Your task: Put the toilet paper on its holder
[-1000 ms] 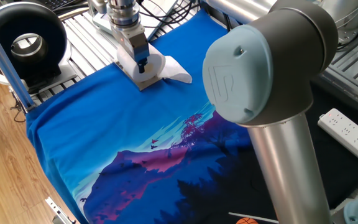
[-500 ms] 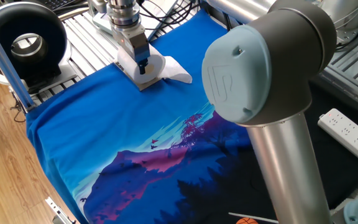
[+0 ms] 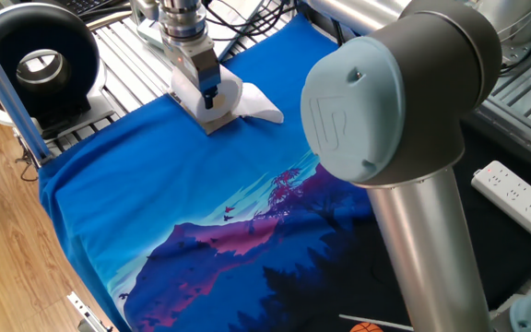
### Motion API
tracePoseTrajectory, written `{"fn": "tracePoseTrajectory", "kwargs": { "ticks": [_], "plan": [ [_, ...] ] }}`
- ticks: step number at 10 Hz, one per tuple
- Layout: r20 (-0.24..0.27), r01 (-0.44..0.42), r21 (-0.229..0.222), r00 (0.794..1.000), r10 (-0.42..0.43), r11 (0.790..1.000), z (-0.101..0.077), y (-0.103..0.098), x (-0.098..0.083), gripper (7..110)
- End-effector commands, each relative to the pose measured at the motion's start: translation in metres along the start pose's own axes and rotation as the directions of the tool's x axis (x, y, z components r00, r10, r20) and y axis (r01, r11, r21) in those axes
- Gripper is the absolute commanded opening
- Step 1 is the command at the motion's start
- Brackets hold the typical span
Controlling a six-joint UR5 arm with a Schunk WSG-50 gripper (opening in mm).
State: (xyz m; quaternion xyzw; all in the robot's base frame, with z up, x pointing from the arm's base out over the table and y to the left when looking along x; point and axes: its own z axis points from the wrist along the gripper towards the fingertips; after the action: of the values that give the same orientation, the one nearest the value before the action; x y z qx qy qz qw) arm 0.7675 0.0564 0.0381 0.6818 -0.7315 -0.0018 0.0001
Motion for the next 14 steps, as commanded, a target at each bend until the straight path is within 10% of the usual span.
{"fn": "tracePoseTrajectory", "kwargs": {
  "ticks": [1, 8, 14],
  "plan": [
    [-0.003, 0.007, 0.013, 1.0, -0.007, 1.0, 0.005, -0.018, 0.001, 7],
    [-0.082, -0.015, -0.039, 0.997, 0.012, 0.999, -0.008, 0.008, 0.012, 7],
    [-0.043, 0.062, 0.007, 0.997, -0.062, 0.998, -0.008, -0.007, 0.006, 7]
  ]
}}
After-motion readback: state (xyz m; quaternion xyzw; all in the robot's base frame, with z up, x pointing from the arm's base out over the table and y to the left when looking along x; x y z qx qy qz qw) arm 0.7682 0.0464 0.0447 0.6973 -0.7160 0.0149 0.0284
